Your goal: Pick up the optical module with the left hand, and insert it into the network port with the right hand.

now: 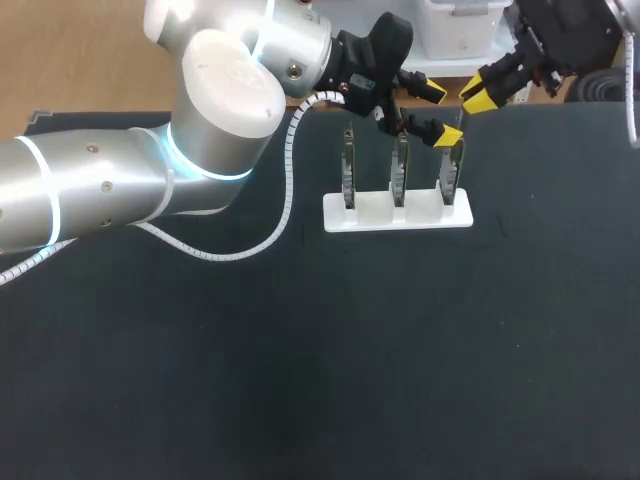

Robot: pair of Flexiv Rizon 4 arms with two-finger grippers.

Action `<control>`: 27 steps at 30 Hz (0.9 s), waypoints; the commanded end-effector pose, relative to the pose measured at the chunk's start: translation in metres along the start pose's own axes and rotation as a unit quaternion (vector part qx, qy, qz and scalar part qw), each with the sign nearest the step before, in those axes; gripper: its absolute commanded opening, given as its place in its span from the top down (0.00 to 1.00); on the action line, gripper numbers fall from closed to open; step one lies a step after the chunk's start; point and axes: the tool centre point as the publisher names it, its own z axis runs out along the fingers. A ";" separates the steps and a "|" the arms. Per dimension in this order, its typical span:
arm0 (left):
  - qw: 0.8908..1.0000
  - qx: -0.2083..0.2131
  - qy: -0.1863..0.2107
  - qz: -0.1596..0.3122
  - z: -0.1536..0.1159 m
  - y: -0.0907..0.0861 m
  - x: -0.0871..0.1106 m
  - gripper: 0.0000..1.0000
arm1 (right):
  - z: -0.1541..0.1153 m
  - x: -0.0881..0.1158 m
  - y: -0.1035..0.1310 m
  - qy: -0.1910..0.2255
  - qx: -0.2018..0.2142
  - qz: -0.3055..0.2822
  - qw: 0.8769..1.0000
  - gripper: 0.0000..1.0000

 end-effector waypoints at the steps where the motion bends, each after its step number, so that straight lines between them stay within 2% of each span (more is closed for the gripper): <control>1: 1.000 -0.001 0.002 -0.001 0.001 0.000 -0.001 0.00 | 0.001 0.000 0.002 -0.001 0.000 -0.001 1.000 1.00; 27: 1.000 -0.001 0.002 -0.001 0.001 0.000 -0.001 0.00 | 0.000 0.000 0.001 0.000 -0.001 -0.006 1.000 1.00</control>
